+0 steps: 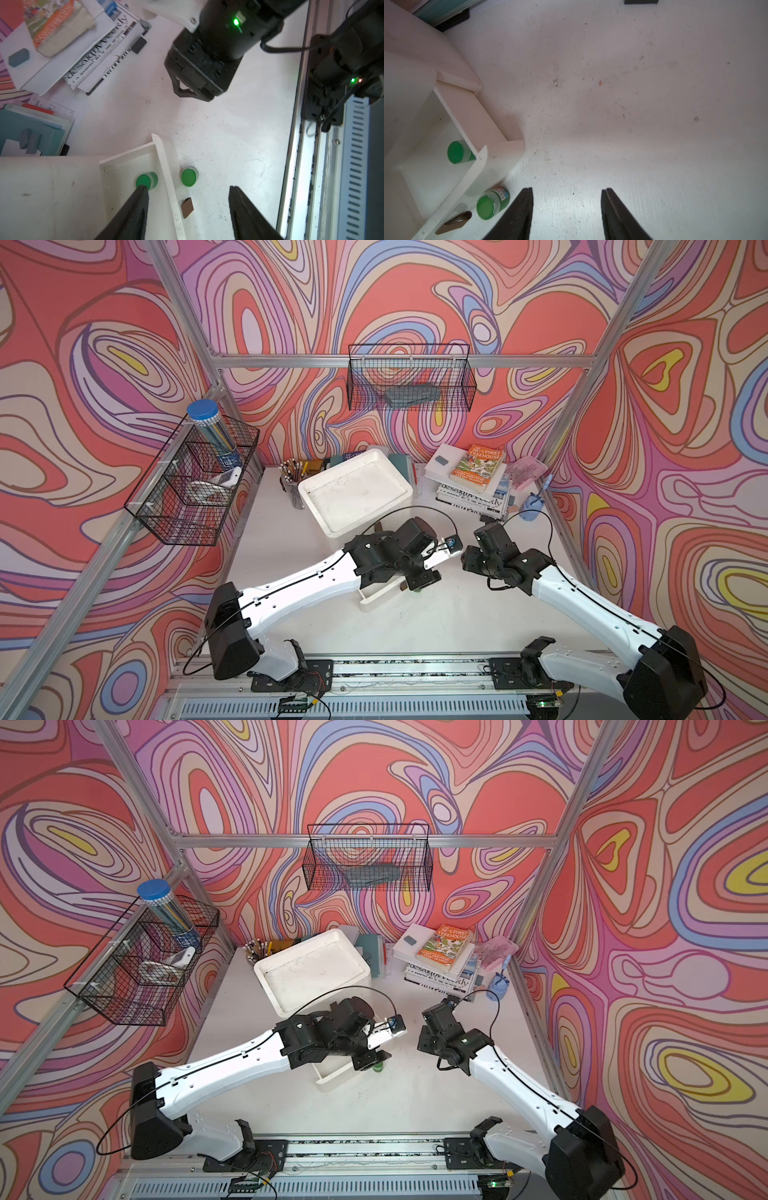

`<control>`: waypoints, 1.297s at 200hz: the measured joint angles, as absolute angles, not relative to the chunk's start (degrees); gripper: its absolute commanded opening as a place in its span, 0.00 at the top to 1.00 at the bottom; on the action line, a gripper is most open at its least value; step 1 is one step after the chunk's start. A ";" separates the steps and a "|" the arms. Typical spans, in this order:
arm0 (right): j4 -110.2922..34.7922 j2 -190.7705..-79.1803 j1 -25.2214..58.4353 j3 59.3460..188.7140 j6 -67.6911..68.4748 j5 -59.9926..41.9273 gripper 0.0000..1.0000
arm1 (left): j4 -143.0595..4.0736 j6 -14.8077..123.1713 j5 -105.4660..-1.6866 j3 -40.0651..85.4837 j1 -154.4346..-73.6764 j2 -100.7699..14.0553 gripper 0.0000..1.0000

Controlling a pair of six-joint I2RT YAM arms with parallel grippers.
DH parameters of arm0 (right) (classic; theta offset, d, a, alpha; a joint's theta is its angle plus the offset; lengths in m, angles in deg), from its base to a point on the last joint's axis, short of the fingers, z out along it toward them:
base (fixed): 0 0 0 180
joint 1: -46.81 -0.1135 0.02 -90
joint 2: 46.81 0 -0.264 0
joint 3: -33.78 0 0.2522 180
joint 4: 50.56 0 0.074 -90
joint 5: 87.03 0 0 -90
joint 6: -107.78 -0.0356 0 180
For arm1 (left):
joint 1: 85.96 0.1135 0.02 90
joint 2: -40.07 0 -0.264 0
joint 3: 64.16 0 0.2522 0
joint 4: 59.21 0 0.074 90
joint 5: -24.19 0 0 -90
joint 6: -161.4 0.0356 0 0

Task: Put the paint cans in the drawer according to color
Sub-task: Pick up the paint can at the center of the board.

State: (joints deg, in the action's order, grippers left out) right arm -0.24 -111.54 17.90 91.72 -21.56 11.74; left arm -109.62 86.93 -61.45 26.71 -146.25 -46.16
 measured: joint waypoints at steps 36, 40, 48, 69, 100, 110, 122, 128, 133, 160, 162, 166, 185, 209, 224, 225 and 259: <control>2.20 -109.84 17.93 91.20 -23.13 13.91 0.44 | -117.05 94.28 -63.02 32.72 -148.13 -57.01 0.43; 2.97 -109.66 17.97 91.31 -23.37 14.52 0.44 | -117.86 94.97 -63.39 33.48 -148.13 -58.19 0.43; 4.41 -109.20 18.14 91.46 -23.85 15.76 0.44 | -119.28 96.33 -64.29 35.01 -148.13 -60.68 0.43; 8.08 -106.69 19.13 91.46 -25.38 18.69 0.44 | -121.90 99.39 -66.41 37.50 -148.13 -65.44 0.42; 12.54 -99.63 19.91 91.35 -28.40 22.36 0.44 | -125.14 102.97 -70.21 41.22 -148.13 -70.97 0.42; 13.72 -97.68 19.91 91.26 -29.18 23.24 0.44 | -126.25 103.67 -71.48 42.86 -148.13 -72.85 0.42; 14.95 -96.15 19.96 91.00 -29.95 24.16 0.44 | -127.50 104.26 -72.79 44.65 -148.13 -74.99 0.41; 15.58 -95.67 20.00 90.94 -30.23 24.53 0.44 | -128.07 104.44 -73.40 45.44 -148.13 -76.04 0.41; 16.06 -95.41 20.02 90.89 -30.45 24.77 0.44 | -128.55 104.48 -73.86 46.03 -148.13 -76.87 0.41; 17.72 -95.02 20.07 90.78 -31.11 25.93 0.44 | -131.02 104.42 -75.52 48.56 -148.13 -80.57 0.41; 17.79 -95.02 20.07 90.78 -31.15 25.99 0.44 | -131.15 104.39 -75.59 48.69 -148.13 -80.76 0.41; 17.90 -94.99 20.09 90.78 -31.17 26.06 0.44 | -131.48 104.39 -75.72 49.02 -148.13 -81.14 0.41; 18.03 -95.02 20.11 90.74 -31.22 26.32 0.44 | -132.87 104.15 -76.53 50.57 -148.13 -82.91 0.38; 17.92 -95.32 20.11 90.70 -31.19 26.36 0.43 | -133.81 103.41 -77.51 51.88 -148.17 -84.59 0.37; 17.77 -95.80 20.11 90.70 -31.08 26.36 0.44 | -134.19 102.80 -77.93 52.08 -148.17 -85.24 0.37; 17.77 -95.83 20.11 90.70 -31.08 26.39 0.44 | -134.25 102.73 -77.95 52.08 -148.17 -85.29 0.37; 17.29 -97.14 20.11 90.70 -30.30 26.41 0.44 | -136.50 100.59 -77.97 52.63 -148.17 -86.86 0.38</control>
